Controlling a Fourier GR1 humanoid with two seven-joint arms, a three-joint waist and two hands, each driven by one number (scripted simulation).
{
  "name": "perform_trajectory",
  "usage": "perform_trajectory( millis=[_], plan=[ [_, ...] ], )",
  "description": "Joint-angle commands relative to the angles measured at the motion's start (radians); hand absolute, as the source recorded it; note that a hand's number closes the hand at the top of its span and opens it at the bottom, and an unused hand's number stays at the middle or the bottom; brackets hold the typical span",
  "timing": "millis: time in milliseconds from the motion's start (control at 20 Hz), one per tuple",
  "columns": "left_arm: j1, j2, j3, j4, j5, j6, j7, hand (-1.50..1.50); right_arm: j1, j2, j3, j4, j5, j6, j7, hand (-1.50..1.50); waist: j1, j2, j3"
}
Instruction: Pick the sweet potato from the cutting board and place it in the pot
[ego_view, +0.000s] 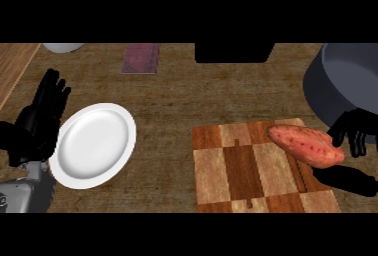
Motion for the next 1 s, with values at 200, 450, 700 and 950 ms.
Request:
perform_trajectory(
  millis=[200, 450, 700, 950],
  plan=[
    [-0.003, 0.001, 0.014, 0.021, 0.019, -0.037, -0.01, 0.0, -0.198, -0.125, -0.288, 0.194, -0.152, 0.009, 0.01, 1.5, 0.014, 0.004, 0.0],
    [-0.047, -0.001, 0.021, 0.026, 0.002, -0.019, 0.02, 0.0, -0.217, -0.165, -0.364, 0.344, -0.215, -0.026, -0.087, 1.5, 0.013, 0.004, 0.0],
    [0.003, -0.03, -0.007, -0.026, -0.005, -0.02, 0.013, 0.0, -0.261, -0.225, -0.433, 0.626, -0.256, -0.067, -0.258, 1.5, 0.021, 0.005, 0.001],
    [-0.031, 0.002, 0.023, 0.035, 0.011, -0.056, -0.008, 0.0, -0.406, -0.299, -0.412, 0.891, -0.152, -0.184, -0.372, 1.5, 0.037, 0.012, 0.001]
  ],
)
